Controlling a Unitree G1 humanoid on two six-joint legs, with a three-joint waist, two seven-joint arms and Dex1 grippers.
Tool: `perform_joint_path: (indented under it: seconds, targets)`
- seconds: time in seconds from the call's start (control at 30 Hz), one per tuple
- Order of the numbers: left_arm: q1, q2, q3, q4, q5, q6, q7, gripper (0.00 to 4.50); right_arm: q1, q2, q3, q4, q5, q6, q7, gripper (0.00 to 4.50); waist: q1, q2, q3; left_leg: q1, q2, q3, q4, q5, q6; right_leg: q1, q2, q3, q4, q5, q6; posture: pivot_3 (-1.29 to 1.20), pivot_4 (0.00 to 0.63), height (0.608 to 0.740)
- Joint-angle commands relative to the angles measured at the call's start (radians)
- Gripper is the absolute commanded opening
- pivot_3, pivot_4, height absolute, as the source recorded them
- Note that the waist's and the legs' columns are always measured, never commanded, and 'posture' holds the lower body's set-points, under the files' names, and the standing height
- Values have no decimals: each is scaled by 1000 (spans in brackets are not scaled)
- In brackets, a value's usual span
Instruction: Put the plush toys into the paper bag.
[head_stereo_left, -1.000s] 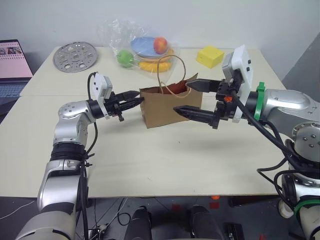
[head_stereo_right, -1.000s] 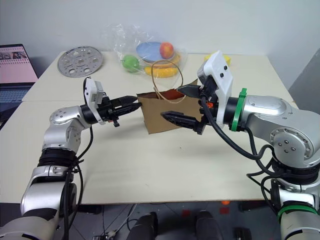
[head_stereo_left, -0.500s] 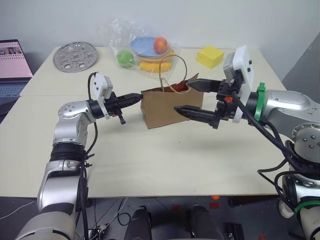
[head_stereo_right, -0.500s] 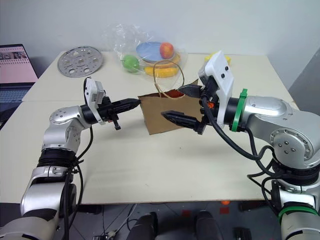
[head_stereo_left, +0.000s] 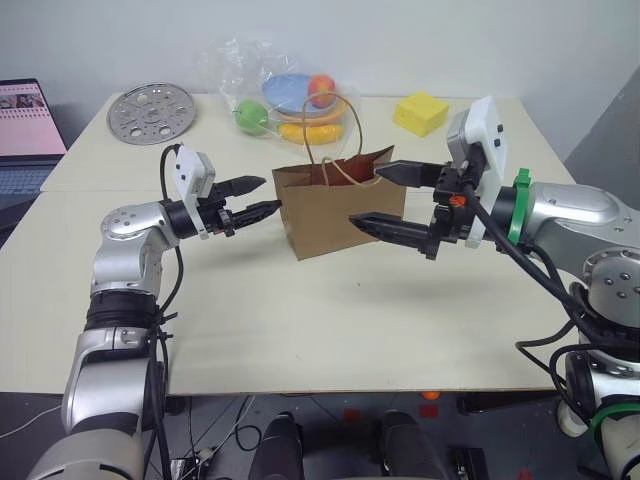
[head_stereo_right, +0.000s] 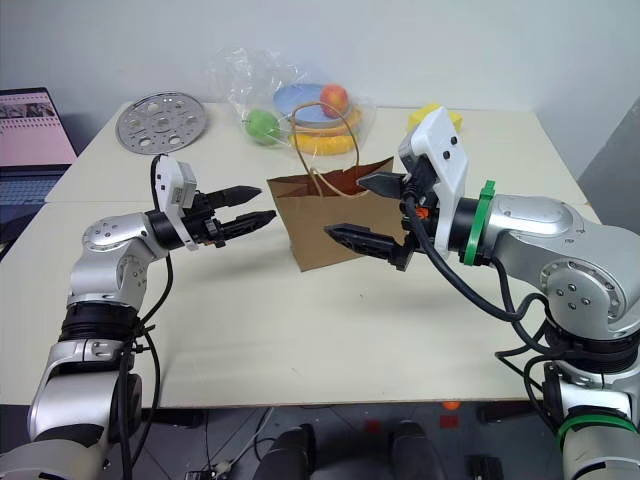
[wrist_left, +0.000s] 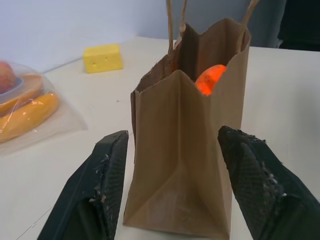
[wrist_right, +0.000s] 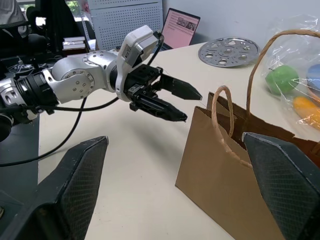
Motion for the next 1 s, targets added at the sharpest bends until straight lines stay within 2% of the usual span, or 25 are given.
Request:
perform_joint_path:
  seconds: [0.03,0.07,0.13,0.27,0.3,0.53,0.7,0.8,0.97,1.0]
  targets:
    - [-52,10,13,28,-3,-7,3,2987,-10,-7,-18,-21,6,-26,-2,4500,0,0,0,0,0,0,0,0,0,0,0,0,0,0,0,0,150,740]
    - [-60,4,12,40,-4,-8,1,2987,-10,-7,-19,-22,6,-26,-2,4500,0,0,0,0,0,0,0,0,0,0,0,0,0,0,0,0,150,740]
    - [-76,-13,4,61,-11,0,-23,3332,-10,-8,-18,-22,5,-25,-4,4500,0,0,0,0,0,0,0,0,0,0,0,0,0,0,0,0,150,740]
    - [-98,-32,-5,72,-19,20,-57,4406,-10,-9,-20,-24,6,-21,-8,4500,0,0,0,0,0,0,0,0,0,0,0,0,0,0,0,0,150,740]
    - [-100,-31,-1,66,-24,31,-60,4460,-10,-11,-21,-25,5,-19,-11,4500,0,0,0,0,0,0,0,0,0,0,0,0,0,0,0,0,150,740]
    - [-101,4,22,78,-18,42,-70,4460,5,-17,-38,-46,29,-5,-38,4500,-2,0,0,0,0,0,0,0,0,0,0,0,0,0,0,0,150,740]
    - [-122,-30,1,117,-5,16,-79,4460,-1,-18,-31,-38,33,-12,-44,4500,1,0,0,0,0,0,0,0,0,0,0,0,0,0,0,0,150,740]
    - [-180,-97,-28,232,44,-63,-43,4460,-8,-16,-21,-28,28,-18,-37,4500,13,0,0,0,0,0,0,0,0,0,0,-1,0,0,0,0,150,740]
    - [-213,-113,-39,311,62,-117,-99,4460,-10,-18,-20,-28,29,-18,-37,4500,1,0,0,-1,0,0,0,0,0,0,0,-1,-1,0,0,0,150,740]
    - [-217,-113,-36,318,63,-127,-100,4281,-9,-18,-22,-31,32,-16,-39,4500,-2,0,0,-1,0,0,0,0,0,-1,0,-1,0,0,0,0,150,740]
